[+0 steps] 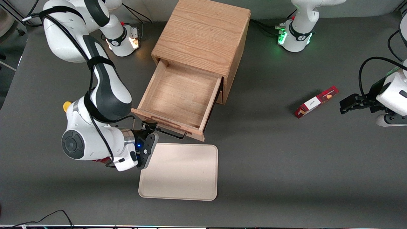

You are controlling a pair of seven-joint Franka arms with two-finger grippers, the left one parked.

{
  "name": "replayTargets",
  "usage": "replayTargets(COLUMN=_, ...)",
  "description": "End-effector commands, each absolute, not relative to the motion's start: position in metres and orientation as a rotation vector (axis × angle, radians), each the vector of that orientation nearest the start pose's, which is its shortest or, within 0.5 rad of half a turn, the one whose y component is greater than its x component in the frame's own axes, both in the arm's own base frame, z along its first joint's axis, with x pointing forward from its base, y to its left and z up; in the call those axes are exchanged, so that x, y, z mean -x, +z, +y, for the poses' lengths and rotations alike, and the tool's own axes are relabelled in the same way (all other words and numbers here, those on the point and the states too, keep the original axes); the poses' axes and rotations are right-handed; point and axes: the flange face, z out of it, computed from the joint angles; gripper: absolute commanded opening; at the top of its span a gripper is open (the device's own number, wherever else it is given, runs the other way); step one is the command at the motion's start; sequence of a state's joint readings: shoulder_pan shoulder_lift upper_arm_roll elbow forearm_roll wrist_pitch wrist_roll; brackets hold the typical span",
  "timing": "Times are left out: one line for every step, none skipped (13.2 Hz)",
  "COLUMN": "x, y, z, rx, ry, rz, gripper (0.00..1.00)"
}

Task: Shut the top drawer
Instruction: 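Place the right gripper against the drawer front beside its black handle, then push the drawer front with the right gripper into the cabinet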

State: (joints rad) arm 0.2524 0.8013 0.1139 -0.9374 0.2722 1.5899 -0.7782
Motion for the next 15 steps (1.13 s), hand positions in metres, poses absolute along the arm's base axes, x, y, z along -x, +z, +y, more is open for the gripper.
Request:
replayTargets(x=-0.696, y=0.390, z=0.271, rx=2.350, ry=0.118, rz=-1.391, gripper=1.00)
replayTargets(x=-0.695, y=0.388, z=0.271, rx=2.347, ry=0.123, rz=-1.391, gripper=1.00)
replayTargets(x=-0.695, y=0.388, z=0.272, rx=2.344, ry=0.125, rz=-1.393, gripper=1.00)
replayTargets(x=-0.694, y=0.384, z=0.272, rx=2.342, ry=0.132, rz=-1.393, gripper=1.00)
replayTargets(x=-0.692, y=0.381, z=0.275, rx=2.334, ry=0.142, rz=-1.394, gripper=1.00)
replayTargets(x=-0.690, y=0.381, z=0.281, rx=2.323, ry=0.144, rz=-1.396, gripper=1.00)
replayTargets(x=-0.689, y=0.380, z=0.281, rx=2.321, ry=0.146, rz=-1.397, gripper=1.00)
replayTargets(x=-0.688, y=0.376, z=0.282, rx=2.319, ry=0.155, rz=-1.396, gripper=1.00)
replayTargets(x=-0.687, y=0.373, z=0.286, rx=2.318, ry=0.152, rz=-1.400, gripper=1.00)
replayTargets(x=-0.684, y=0.372, z=0.294, rx=2.307, ry=0.149, rz=-1.408, gripper=1.00)
replayTargets(x=-0.683, y=0.371, z=0.294, rx=2.306, ry=0.151, rz=-1.409, gripper=1.00)
replayTargets(x=-0.681, y=0.371, z=0.297, rx=2.301, ry=0.156, rz=-1.412, gripper=1.00)
replayTargets(x=-0.679, y=0.374, z=0.301, rx=2.293, ry=0.155, rz=-1.421, gripper=1.00)
replayTargets(x=-0.674, y=0.375, z=0.308, rx=2.276, ry=0.156, rz=-1.432, gripper=1.00)
replayTargets(x=-0.669, y=0.374, z=0.313, rx=2.265, ry=0.167, rz=-1.439, gripper=1.00)
